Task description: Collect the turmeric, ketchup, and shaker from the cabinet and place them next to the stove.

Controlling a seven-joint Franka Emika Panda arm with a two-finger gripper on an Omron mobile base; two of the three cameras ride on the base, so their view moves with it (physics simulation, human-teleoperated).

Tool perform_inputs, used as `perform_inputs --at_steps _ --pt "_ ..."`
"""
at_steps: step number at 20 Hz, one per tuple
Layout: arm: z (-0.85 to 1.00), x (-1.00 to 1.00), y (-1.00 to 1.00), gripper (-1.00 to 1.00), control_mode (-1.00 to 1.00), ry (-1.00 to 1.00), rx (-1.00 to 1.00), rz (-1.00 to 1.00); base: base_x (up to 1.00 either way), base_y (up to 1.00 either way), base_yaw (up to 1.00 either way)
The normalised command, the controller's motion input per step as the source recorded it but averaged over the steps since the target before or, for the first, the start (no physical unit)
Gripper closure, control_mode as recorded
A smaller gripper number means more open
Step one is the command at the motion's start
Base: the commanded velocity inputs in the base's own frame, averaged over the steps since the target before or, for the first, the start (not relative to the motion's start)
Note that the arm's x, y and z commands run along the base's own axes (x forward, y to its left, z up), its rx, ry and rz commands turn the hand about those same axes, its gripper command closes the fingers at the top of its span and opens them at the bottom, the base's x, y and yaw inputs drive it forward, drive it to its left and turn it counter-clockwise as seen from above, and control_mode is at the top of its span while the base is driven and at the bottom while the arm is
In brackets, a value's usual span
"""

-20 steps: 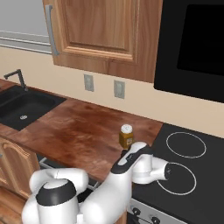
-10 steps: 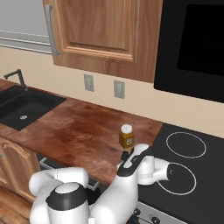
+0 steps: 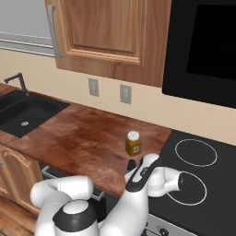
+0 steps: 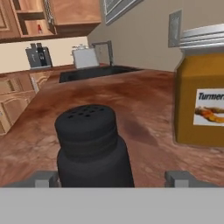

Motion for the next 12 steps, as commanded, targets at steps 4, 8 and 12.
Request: perform_inputs --at_steps 4,8,12 --pt "0.06 -0.10 0.00 -1.00 -1.00 0.00 0.00 0.00 0.00 0.00 0.00" --pt "0.21 -0.10 0.00 -1.00 -1.00 0.00 0.00 -0.01 0.00 0.00 0.00" --pt "0.22 -0.10 0.00 -1.00 -1.00 0.00 0.00 -0.04 0.00 0.00 0.00"
